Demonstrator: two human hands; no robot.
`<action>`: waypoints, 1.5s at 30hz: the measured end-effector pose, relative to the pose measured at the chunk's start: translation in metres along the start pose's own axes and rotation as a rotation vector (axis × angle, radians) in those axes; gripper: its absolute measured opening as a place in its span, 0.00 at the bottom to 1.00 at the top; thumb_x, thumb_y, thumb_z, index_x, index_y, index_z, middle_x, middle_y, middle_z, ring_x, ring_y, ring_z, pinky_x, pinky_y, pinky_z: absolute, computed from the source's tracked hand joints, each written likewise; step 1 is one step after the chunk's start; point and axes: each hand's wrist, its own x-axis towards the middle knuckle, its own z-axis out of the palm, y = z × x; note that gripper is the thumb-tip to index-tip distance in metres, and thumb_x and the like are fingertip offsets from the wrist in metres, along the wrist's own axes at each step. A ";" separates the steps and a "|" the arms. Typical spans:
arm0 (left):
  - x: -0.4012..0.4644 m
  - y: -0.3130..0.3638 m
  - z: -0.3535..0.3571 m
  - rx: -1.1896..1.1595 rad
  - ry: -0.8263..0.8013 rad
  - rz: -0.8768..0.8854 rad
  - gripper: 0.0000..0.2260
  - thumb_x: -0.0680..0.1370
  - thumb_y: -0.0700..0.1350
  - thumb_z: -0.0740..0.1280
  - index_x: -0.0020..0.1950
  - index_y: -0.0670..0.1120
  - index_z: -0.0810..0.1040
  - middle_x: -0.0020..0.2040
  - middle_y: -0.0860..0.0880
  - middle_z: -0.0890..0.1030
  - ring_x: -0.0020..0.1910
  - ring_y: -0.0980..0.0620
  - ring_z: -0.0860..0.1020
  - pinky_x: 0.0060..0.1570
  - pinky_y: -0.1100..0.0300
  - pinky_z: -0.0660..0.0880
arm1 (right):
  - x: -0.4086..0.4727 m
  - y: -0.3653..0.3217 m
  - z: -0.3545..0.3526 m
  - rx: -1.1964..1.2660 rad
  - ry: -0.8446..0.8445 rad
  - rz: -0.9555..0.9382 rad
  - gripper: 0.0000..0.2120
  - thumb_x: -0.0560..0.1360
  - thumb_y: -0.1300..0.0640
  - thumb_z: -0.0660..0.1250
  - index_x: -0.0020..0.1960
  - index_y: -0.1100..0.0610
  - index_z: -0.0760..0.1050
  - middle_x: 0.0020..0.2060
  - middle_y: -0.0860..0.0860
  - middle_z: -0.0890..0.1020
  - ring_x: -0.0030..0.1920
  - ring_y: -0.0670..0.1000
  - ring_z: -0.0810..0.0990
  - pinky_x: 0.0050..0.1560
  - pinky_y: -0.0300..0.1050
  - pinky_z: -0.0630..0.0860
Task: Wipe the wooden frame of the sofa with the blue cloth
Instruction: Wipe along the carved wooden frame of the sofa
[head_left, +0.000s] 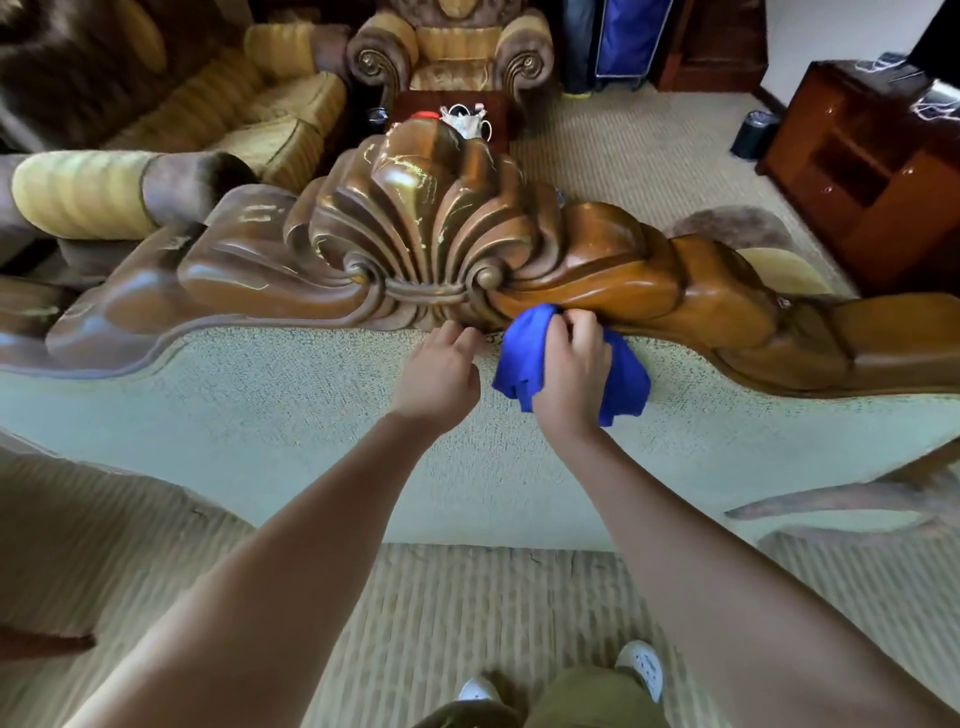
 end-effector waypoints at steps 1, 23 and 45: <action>0.002 0.000 -0.001 -0.017 -0.002 -0.018 0.13 0.70 0.34 0.60 0.53 0.39 0.75 0.51 0.39 0.75 0.50 0.37 0.74 0.48 0.47 0.71 | -0.001 -0.012 0.005 0.024 -0.004 -0.007 0.20 0.63 0.71 0.70 0.53 0.64 0.72 0.52 0.62 0.73 0.53 0.61 0.70 0.49 0.49 0.58; 0.041 0.066 -0.026 -0.154 0.343 0.344 0.15 0.71 0.40 0.57 0.52 0.35 0.77 0.43 0.39 0.75 0.39 0.41 0.73 0.26 0.51 0.72 | 0.037 -0.021 -0.069 0.300 0.355 0.005 0.15 0.66 0.66 0.70 0.51 0.62 0.74 0.49 0.55 0.75 0.51 0.55 0.73 0.50 0.51 0.72; 0.132 0.119 -0.065 0.388 0.240 0.086 0.15 0.73 0.38 0.54 0.52 0.38 0.76 0.48 0.39 0.77 0.49 0.38 0.74 0.51 0.51 0.66 | 0.145 0.010 -0.078 -0.172 -0.270 -0.072 0.16 0.79 0.53 0.54 0.64 0.54 0.71 0.63 0.52 0.73 0.67 0.57 0.64 0.64 0.54 0.61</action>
